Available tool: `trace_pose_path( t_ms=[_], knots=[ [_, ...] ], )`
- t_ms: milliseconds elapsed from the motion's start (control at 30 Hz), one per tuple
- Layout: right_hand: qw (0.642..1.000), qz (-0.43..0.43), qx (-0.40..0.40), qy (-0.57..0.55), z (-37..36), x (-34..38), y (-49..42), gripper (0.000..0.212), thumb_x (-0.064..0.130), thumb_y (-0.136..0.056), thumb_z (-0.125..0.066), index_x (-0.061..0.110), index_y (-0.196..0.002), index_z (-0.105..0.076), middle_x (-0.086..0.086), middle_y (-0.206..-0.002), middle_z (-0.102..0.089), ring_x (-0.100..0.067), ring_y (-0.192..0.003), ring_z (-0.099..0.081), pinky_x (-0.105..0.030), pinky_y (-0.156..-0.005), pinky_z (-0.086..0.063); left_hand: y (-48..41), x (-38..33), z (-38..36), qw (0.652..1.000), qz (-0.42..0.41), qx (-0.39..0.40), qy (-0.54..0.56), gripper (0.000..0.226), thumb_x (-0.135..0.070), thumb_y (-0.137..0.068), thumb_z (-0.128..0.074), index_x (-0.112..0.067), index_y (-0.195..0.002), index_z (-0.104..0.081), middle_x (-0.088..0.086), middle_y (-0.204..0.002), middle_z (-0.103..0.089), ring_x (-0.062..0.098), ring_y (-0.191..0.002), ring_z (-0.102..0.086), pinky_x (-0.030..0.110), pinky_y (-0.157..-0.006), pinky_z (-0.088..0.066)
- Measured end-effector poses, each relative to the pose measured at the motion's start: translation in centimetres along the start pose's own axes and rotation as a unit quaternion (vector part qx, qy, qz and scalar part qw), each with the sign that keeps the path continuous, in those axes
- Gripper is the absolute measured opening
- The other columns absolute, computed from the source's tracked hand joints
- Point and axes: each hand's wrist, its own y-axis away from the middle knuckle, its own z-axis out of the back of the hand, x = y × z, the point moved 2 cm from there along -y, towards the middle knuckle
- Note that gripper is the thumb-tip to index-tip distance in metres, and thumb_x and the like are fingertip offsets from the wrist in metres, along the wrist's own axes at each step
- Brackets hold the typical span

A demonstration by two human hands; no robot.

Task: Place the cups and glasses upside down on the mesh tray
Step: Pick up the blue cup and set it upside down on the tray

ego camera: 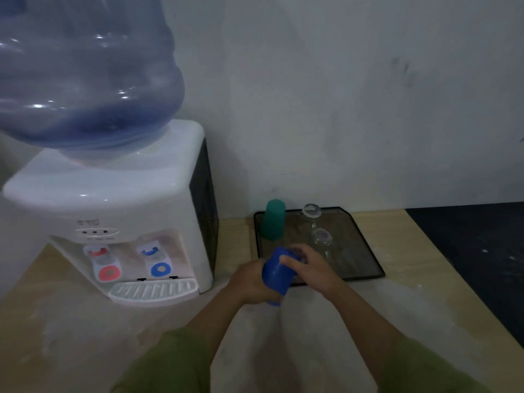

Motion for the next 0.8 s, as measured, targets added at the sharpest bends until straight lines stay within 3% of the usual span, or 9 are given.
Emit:
trace_pose_path(
  t_ms=[100,167,233,367,500,667,800],
  knots=[
    [0.989,0.053,-0.118,0.067,2.5,-0.3,-1.3,0.037,0.029,-0.091,-0.06,0.008,-0.121,-0.057,-0.003,-0.107,-0.061,-0.015,-0.097,-0.058,-0.028,-0.084,-0.046,-2.5,-0.9,-0.4,0.995,0.037,-0.082,0.05,0.066,-0.04,-0.049,-0.086,-0.021,-0.105,-0.056,-0.004,-0.102,-0.065,0.016,-0.088,-0.062,0.028,-0.07,-0.051],
    [0.962,0.08,-0.213,0.149,4.8,-1.5,-1.8,0.026,0.019,-0.091,-0.059,0.005,-0.113,-0.06,-0.007,-0.103,-0.062,-0.021,-0.095,-0.06,-0.031,-0.081,-0.047,-4.2,-1.3,-1.1,0.984,0.064,-0.128,0.104,0.068,-0.037,-0.049,-0.087,-0.02,-0.108,-0.057,0.0,-0.108,-0.067,0.016,-0.089,-0.061,0.027,-0.068,-0.048],
    [0.936,0.073,-0.252,0.233,7.1,-3.3,-2.2,0.019,0.014,-0.088,-0.058,0.003,-0.103,-0.061,-0.014,-0.102,-0.063,-0.028,-0.096,-0.06,-0.037,-0.081,-0.048,-5.6,-1.5,-1.8,0.976,0.081,-0.163,0.121,0.074,-0.035,-0.051,-0.088,-0.018,-0.115,-0.054,0.003,-0.116,-0.064,0.019,-0.096,-0.06,0.027,-0.068,-0.044],
    [0.896,-0.049,-0.137,0.42,9.9,-7.5,-3.5,0.039,0.03,-0.093,-0.05,0.003,-0.12,-0.055,-0.016,-0.123,-0.057,-0.032,-0.116,-0.052,-0.041,-0.098,-0.044,-8.2,-1.4,-2.8,0.966,0.086,-0.201,0.138,0.077,-0.025,-0.054,-0.088,-0.014,-0.119,-0.049,0.006,-0.121,-0.061,0.025,-0.108,-0.059,0.026,-0.071,-0.043],
    [0.87,-0.094,-0.046,0.482,10.7,-10.1,-4.1,0.053,0.043,-0.094,-0.044,0.01,-0.136,-0.044,-0.011,-0.142,-0.044,-0.029,-0.137,-0.035,-0.05,-0.114,-0.026,-10.3,-1.2,-3.5,0.957,0.076,-0.227,0.163,0.084,-0.012,-0.056,-0.088,-0.013,-0.128,-0.044,0.009,-0.126,-0.06,0.027,-0.114,-0.057,0.027,-0.08,-0.045],
    [0.847,-0.077,-0.038,0.525,10.9,-11.2,-4.1,0.047,0.045,-0.094,-0.039,0.013,-0.124,-0.055,-0.009,-0.132,-0.053,-0.026,-0.126,-0.045,-0.043,-0.11,-0.028,-11.6,-1.2,-4.7,0.956,0.103,-0.228,0.152,0.086,-0.009,-0.053,-0.09,-0.01,-0.127,-0.045,0.012,-0.129,-0.059,0.029,-0.12,-0.054,0.043,-0.099,-0.049],
    [0.853,-0.077,-0.037,0.516,10.9,-11.2,-4.2,0.046,0.043,-0.094,-0.04,0.012,-0.126,-0.053,-0.009,-0.131,-0.052,-0.026,-0.125,-0.045,-0.043,-0.112,-0.027,-11.7,-1.3,-5.2,0.957,0.109,-0.229,0.142,0.089,-0.008,-0.053,-0.09,-0.008,-0.128,-0.042,0.013,-0.132,-0.056,0.03,-0.123,-0.052,0.042,-0.102,-0.045]
  ],
)
